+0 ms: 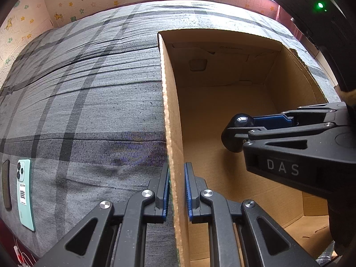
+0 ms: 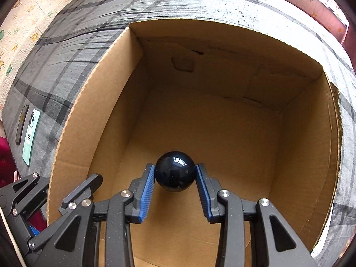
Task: Organize rigid objects
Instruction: 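Carry the black ball into the box and open the right tool, then move the right tool back toward the white remote control, then grasp the white remote control with the right tool, then carry the remote into the box and open the right tool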
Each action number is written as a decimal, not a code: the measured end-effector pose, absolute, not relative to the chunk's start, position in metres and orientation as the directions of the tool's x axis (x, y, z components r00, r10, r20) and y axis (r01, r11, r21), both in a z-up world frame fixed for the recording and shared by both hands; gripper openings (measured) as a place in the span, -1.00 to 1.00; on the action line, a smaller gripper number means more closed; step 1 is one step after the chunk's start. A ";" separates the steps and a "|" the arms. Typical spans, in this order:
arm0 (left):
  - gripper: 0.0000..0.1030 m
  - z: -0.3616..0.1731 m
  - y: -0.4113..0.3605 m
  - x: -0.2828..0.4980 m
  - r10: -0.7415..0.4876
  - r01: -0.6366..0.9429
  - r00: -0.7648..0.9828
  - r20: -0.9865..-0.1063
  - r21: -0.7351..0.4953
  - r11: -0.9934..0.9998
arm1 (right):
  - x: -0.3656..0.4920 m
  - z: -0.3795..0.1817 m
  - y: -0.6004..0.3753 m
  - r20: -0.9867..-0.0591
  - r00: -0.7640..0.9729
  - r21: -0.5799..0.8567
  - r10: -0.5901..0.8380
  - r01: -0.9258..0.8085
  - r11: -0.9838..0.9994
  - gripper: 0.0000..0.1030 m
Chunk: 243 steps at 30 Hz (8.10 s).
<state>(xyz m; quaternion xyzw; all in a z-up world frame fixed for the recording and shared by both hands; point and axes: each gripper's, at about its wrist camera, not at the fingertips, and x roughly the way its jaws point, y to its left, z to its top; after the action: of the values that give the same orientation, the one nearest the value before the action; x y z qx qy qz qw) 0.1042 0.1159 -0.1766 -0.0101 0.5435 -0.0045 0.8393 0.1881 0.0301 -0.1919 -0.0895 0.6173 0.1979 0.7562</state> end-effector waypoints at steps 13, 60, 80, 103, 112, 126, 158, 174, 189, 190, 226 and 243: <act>-0.74 -0.177 0.115 0.105 -0.015 -0.006 0.407 -0.913 -0.019 1.000 | 0.186 -0.184 0.019 -0.958 0.195 0.117 0.208 -0.395 0.911 0.32; -0.73 -0.175 0.110 0.106 0.020 -0.004 0.402 -0.915 0.020 1.000 | 0.163 -0.086 -0.198 -0.899 0.437 -0.052 0.025 -0.163 0.985 0.88; -0.73 -0.177 0.109 0.107 0.035 -0.005 0.395 -0.918 0.036 0.999 | 0.162 -0.192 -0.296 -0.965 0.256 -0.080 -0.055 -0.089 0.993 0.88; -0.73 -0.178 0.108 0.108 0.047 -0.003 0.390 -0.920 0.050 0.999 | 0.157 -0.244 -0.307 -0.982 0.187 -0.046 -0.023 -0.122 0.991 0.62; -0.73 -0.178 0.108 0.108 0.047 -0.004 0.391 -0.919 0.050 0.999 | 0.154 -0.234 -0.292 -0.979 0.201 -0.039 -0.020 -0.094 0.995 -0.01; -0.73 -0.178 0.108 0.108 0.048 -0.003 0.391 -0.919 0.051 0.999 | 0.150 -0.209 -0.287 -0.967 0.253 -0.014 0.000 -0.054 0.998 -0.03; -0.73 -0.177 0.106 0.108 0.046 -0.003 0.391 -0.919 0.049 0.999 | 0.160 -0.104 -0.227 -0.911 0.408 -0.011 0.067 -0.186 0.983 -0.03; -0.73 -0.176 0.107 0.108 0.038 -0.001 0.392 -0.919 0.041 0.999 | 0.174 -0.075 -0.161 -0.888 0.438 0.011 0.143 -0.290 0.957 -0.03; -0.73 -0.177 0.108 0.108 0.036 0.001 0.392 -0.919 0.040 0.999 | 0.179 -0.072 -0.084 -0.883 0.405 0.060 0.239 -0.408 0.911 -0.03; -0.73 -0.177 0.108 0.108 0.035 0.000 0.392 -0.919 0.038 0.999 | 0.179 -0.073 -0.079 -0.883 0.400 0.065 0.245 -0.414 0.908 -0.03; -0.73 -0.177 0.110 0.108 0.030 0.002 0.390 -0.920 0.033 0.999 | 0.214 -0.208 0.027 -0.981 0.148 0.052 0.122 -0.408 0.911 -0.03; -0.73 -0.177 0.109 0.109 0.033 0.006 0.388 -0.921 0.038 0.999 | 0.220 -0.213 0.030 -0.985 0.126 0.056 0.117 -0.409 0.911 -0.04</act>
<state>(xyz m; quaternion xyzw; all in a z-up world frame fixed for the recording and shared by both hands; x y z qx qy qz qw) 0.1090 0.1093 -0.1773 0.0174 0.5529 0.0082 0.8330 0.2202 0.0296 -0.2131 -0.1145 0.6368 0.1775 0.7415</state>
